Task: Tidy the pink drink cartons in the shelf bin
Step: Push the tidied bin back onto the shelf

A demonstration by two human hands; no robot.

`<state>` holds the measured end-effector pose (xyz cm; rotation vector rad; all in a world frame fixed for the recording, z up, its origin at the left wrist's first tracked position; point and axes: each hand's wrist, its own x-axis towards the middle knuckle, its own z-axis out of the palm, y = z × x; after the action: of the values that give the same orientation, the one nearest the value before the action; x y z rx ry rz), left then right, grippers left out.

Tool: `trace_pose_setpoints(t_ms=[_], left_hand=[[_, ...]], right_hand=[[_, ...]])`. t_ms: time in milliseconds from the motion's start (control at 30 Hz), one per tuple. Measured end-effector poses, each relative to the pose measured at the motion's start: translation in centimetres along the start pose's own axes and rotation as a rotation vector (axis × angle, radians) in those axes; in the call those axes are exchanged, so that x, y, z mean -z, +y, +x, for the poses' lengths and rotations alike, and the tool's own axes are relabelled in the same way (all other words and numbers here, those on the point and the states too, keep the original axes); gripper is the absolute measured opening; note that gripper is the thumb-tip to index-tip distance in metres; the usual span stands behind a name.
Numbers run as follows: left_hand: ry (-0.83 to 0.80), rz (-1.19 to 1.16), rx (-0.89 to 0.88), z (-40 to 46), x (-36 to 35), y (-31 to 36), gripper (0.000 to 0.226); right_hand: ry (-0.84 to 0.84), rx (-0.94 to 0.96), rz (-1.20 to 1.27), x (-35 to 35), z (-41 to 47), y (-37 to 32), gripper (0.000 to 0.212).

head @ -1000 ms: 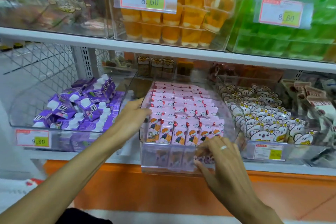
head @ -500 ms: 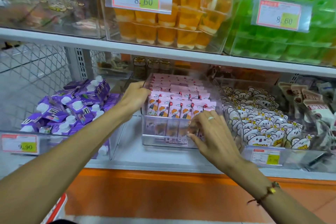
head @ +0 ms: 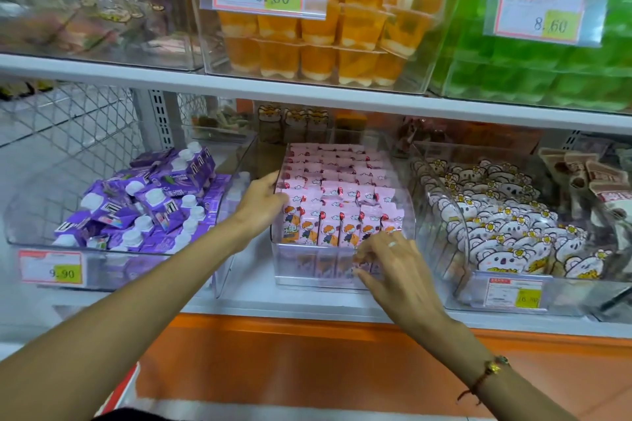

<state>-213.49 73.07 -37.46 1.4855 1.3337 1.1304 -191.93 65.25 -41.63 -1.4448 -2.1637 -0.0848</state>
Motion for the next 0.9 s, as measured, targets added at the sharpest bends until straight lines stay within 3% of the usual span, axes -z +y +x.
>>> trace_pose_setpoints(t_ms=[233,433,500,567,633,700,767,833,900], left_hand=[[0.015,0.078,-0.024,-0.6,0.2,-0.9,0.043],[0.021,0.084,0.0,-1.2,0.1,-1.2,0.045],[0.189,0.299,-0.134,-1.9,0.3,-0.7,0.054],[0.309,0.516,-0.484,-3.1,-0.4,1.1,0.05],[0.155,0.585,-0.622,-3.6,-2.0,3.1,0.035],[-0.127,0.682,-0.506,-3.0,-4.2,4.1,0.03],[-0.303,0.794,-0.409,-2.1,-6.2,4.3,0.033],[-0.317,0.828,-0.381,-1.2,-7.1,4.2,0.032],[-0.304,0.807,-0.37,-0.3,-7.3,3.8,0.03]], right_hand=[[-0.044,-0.044,-0.008,0.6,-1.0,-0.8,0.015],[-0.137,0.04,-0.088,1.9,-0.8,-0.5,0.026],[-0.121,0.071,-0.101,3.2,-0.2,0.0,0.028],[-0.061,0.1,-0.167,4.5,0.7,0.7,0.027],[-0.098,0.162,-0.278,5.4,1.8,1.3,0.028],[-0.167,0.215,-0.334,5.6,2.6,1.6,0.029],[-0.2,0.249,-0.357,5.8,2.9,1.8,0.028],[-0.167,0.228,-0.324,6.1,2.5,2.0,0.022],[-0.02,0.154,-0.28,6.3,2.0,2.8,0.015]])
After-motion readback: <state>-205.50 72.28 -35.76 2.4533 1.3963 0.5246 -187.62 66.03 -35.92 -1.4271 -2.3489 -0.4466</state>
